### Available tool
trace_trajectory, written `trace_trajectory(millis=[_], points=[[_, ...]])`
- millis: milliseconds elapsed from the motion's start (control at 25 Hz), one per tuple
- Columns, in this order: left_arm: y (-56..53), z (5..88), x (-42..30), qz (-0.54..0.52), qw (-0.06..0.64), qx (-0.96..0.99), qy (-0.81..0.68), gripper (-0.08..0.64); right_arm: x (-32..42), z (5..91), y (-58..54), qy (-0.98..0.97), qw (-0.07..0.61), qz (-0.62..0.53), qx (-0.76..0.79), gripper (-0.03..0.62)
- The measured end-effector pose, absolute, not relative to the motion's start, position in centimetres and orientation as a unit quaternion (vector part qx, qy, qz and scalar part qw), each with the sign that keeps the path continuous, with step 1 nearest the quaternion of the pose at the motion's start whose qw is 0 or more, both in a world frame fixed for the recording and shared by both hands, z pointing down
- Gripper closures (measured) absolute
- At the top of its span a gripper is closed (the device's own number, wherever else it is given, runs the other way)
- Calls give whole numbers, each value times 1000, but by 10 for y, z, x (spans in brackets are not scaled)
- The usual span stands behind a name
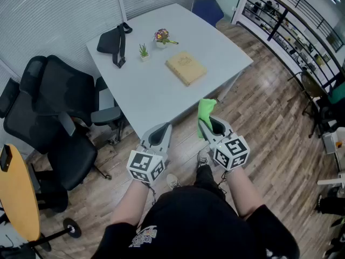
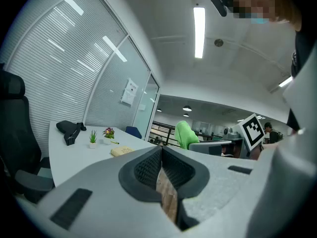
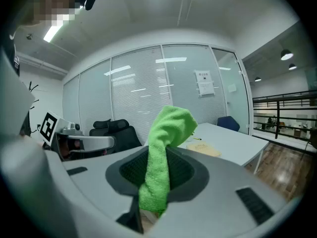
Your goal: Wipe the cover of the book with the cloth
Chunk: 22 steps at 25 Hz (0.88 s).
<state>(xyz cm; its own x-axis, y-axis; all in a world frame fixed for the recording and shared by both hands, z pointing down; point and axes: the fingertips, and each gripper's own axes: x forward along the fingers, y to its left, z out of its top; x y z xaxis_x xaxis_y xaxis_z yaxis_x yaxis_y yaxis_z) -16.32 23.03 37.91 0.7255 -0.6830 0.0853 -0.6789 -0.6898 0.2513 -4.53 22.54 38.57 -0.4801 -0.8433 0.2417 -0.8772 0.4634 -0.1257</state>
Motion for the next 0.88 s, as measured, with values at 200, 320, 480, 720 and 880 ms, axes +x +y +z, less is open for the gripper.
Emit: trace_trajectory(millis=[200,320,480,720,880], points=[[224,381,-158,-4,135,918,-373,554,-40,388,219,-854,70,119,502,495],[220,382,-151,1,135,917,-376,554,-33,390,215,-854,66,123,501,496],[210,383,-143,4,136,915,-380,554,-23,390,203,-856,52,129,499,495],[188,381,-125,9,132,912,-389,552,-2,387,181,-860,47,126,493,495],[170,384,-113,15,132,906,-401,552,14,387,159,-863,45,128,487,494]])
